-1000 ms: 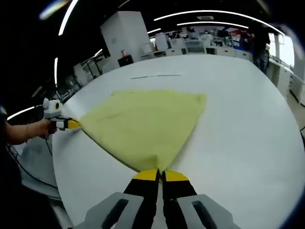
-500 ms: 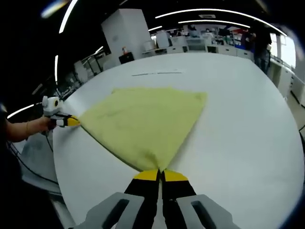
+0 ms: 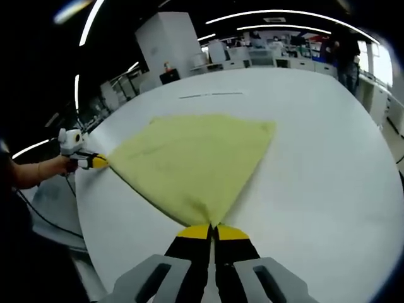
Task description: Fold the garment on the visible template until the final outline fits inside the template.
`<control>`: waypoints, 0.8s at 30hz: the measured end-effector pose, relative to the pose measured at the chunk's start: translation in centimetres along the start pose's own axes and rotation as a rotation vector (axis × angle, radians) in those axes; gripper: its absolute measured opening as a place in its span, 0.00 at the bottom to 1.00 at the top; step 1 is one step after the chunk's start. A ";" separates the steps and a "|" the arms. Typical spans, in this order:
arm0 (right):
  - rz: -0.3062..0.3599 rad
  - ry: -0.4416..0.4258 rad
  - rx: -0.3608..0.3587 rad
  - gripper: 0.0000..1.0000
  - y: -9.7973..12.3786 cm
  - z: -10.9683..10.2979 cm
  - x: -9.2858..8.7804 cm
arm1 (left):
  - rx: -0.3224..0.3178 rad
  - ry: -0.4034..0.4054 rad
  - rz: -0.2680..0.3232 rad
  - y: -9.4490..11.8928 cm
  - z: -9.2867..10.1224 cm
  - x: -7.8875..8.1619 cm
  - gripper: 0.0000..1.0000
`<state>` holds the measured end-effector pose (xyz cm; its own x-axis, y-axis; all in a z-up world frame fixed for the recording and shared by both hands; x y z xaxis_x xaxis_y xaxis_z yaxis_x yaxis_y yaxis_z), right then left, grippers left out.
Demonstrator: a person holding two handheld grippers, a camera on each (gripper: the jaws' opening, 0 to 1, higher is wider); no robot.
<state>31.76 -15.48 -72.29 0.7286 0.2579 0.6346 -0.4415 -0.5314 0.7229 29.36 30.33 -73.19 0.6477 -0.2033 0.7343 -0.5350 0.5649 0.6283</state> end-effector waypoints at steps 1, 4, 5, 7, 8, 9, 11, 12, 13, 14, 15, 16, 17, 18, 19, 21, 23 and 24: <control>-0.001 0.000 0.001 0.00 0.1 0.0 -0.1 | 0.000 -0.002 -0.001 0.1 0.1 -0.1 0.00; -0.001 -0.002 0.003 0.00 0.3 -0.1 -0.3 | 0.000 -0.003 0.000 0.3 0.3 -0.3 0.00; 0.000 -0.001 0.004 0.00 0.3 -0.2 -0.4 | 0.002 -0.004 0.000 0.4 0.5 -0.3 0.00; 0.001 0.002 0.004 0.00 0.4 -0.3 -0.5 | 0.005 -0.008 -0.001 0.5 0.6 -0.5 0.00; 0.001 0.003 0.002 0.00 0.4 -0.3 -0.5 | 0.006 -0.008 -0.001 0.5 0.7 -0.5 0.00; 0.002 0.004 0.002 0.00 0.4 -0.3 -0.6 | 0.007 -0.010 -0.002 0.5 0.8 -0.6 0.00; 0.005 0.007 -0.003 0.00 0.4 -0.3 -0.6 | 0.010 -0.015 -0.002 0.6 1.0 -0.7 0.00; 0.006 0.009 -0.005 0.00 0.4 -0.3 -0.6 | 0.012 -0.016 -0.003 0.6 1.0 -0.7 0.00; 0.006 0.010 -0.005 0.00 0.5 -0.4 -0.6 | 0.013 -0.016 -0.003 0.7 0.9 -0.7 0.00; 0.004 0.011 -0.004 0.00 0.5 -0.4 -0.7 | 0.014 -0.015 -0.002 0.8 0.9 -0.8 0.00; 0.004 0.011 -0.004 0.00 0.6 -0.5 -0.7 | 0.016 -0.014 0.000 0.8 0.9 -0.8 0.00; 0.004 0.010 -0.003 0.00 0.7 -0.6 -0.8 | 0.017 -0.013 0.001 0.8 0.8 -0.9 0.00; 0.002 0.011 -0.002 0.00 0.7 -0.7 -0.9 | 0.018 -0.011 0.001 0.8 0.9 -0.9 0.00; 0.000 0.013 -0.004 0.00 0.7 -0.7 -1.0 | 0.017 -0.010 -0.001 0.9 0.9 -1.0 0.00; -0.002 0.012 -0.004 0.00 0.7 -0.8 -1.0 | 0.018 -0.011 -0.003 0.9 0.9 -1.0 0.00; -0.004 0.013 -0.003 0.00 0.8 -0.8 -1.1 | 0.021 -0.013 -0.005 0.9 0.9 -1.1 0.00; -0.001 0.010 -0.003 0.00 0.8 -0.7 -1.2 | 0.025 -0.011 -0.005 1.0 0.9 -1.2 0.00; 0.004 0.005 -0.005 0.00 0.8 -0.7 -1.2 | 0.025 -0.009 -0.005 1.0 0.9 -1.2 0.00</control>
<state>30.14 -15.63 -72.28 0.7246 0.2597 0.6384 -0.4469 -0.5282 0.7220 27.53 30.38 -73.24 0.6451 -0.2135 0.7336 -0.5456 0.5434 0.6380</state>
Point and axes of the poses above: the point that each gripper's makers call its tool centre point, and the gripper's own axes: y roughly backward along the fingers, z roughly to its right, x roughly out of its top, the point moved 10 cm from there along y, roughly backward along the fingers, and after that the axes turned 3 degrees about -z, right-handed, at the moved point
